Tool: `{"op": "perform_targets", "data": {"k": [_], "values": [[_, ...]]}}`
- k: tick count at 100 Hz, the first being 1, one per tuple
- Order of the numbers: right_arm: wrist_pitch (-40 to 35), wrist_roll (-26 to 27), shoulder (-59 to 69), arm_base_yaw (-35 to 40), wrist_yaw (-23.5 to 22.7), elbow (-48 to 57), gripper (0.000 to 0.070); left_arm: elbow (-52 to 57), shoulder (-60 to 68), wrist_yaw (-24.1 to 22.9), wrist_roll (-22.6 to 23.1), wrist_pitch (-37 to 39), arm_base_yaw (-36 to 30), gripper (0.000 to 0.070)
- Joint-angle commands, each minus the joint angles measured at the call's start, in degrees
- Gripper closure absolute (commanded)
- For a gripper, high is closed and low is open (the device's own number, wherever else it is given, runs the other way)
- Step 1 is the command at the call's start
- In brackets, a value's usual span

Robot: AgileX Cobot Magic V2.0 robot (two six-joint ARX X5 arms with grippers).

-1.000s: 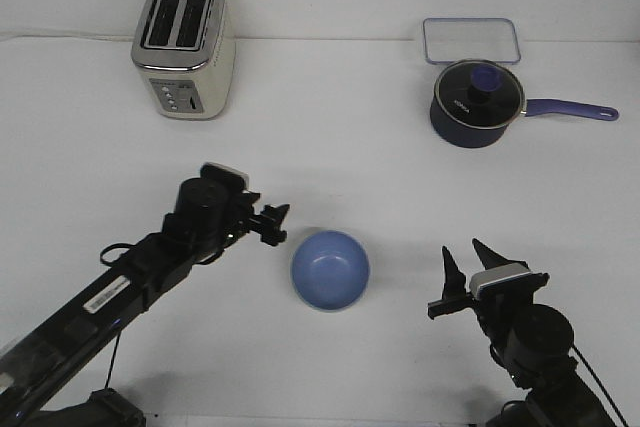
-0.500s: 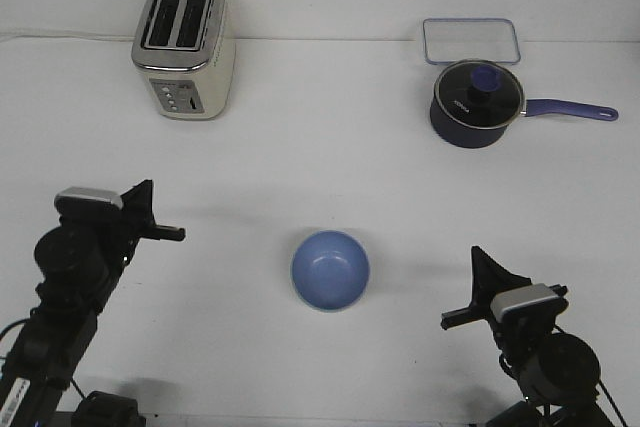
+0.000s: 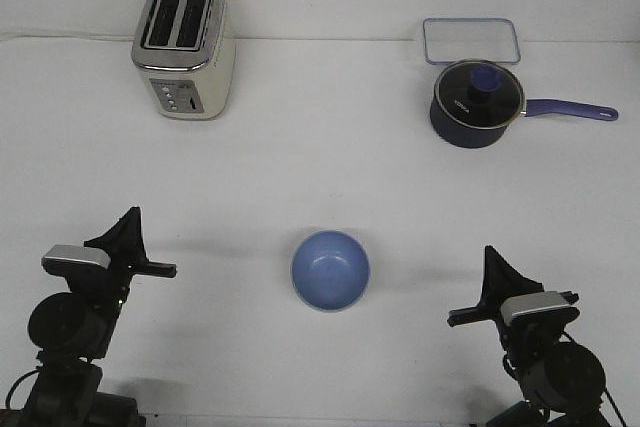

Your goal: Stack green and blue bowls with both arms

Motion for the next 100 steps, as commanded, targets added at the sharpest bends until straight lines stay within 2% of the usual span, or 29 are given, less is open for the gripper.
{"op": "perform_targets", "data": {"k": [1,49,62,89,100], "values": [[0.68,0.11,0.09,0.20,0.20,0.07,0.0697,0.94,-0.28,0.00,-0.13,0.77,-0.04,0.0685],[0.74,0.11,0.09,0.20,0.20,0.07,0.0697,0.94,-1.11,0.02,-0.07,0.77,-0.04,0.0685],[0.79,0.11,0.09,0.20,0.20,0.07,0.0697,0.22,-2.75,0.00,2.69,0.81,0.24,0.0685],[0.79,0.11,0.09,0.20,0.20,0.07,0.0697,-14.51,-13.31,0.02,2.84,7.54,3.30,0.0685],[0.76,0.11,0.09,0.20,0.20,0.07,0.0697,-19.39,-20.20,0.02,2.38,5.97,3.34,0.0685]]}}
